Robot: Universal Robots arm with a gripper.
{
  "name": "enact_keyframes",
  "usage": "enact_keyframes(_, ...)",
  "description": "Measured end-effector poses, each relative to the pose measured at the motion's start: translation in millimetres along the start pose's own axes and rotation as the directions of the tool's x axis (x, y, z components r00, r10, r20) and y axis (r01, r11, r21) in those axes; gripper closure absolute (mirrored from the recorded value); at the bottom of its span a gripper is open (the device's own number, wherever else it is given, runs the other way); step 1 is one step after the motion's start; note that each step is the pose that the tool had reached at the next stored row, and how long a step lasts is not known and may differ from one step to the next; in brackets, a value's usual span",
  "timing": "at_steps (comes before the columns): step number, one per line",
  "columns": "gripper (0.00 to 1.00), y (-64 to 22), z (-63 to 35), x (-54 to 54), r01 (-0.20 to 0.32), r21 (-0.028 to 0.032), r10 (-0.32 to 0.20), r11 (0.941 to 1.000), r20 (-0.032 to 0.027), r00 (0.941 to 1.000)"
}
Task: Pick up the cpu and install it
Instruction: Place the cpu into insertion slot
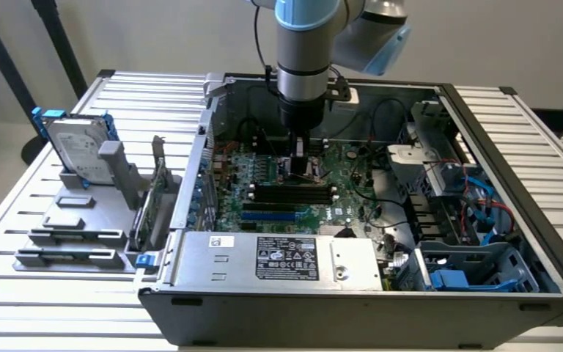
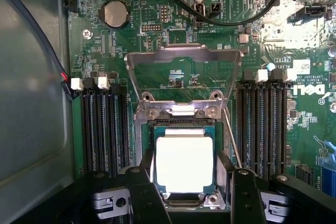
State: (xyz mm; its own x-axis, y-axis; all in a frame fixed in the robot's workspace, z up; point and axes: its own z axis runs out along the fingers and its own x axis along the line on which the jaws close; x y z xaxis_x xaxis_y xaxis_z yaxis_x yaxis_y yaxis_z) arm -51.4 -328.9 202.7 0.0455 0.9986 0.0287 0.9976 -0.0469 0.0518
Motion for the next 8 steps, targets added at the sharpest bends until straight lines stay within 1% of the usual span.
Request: enact_keyframes(8, 0.45, 0.0, 1.8, 0.7, 0.001, -0.0003, -0.001, 1.0000, 0.0082, 1.0000)
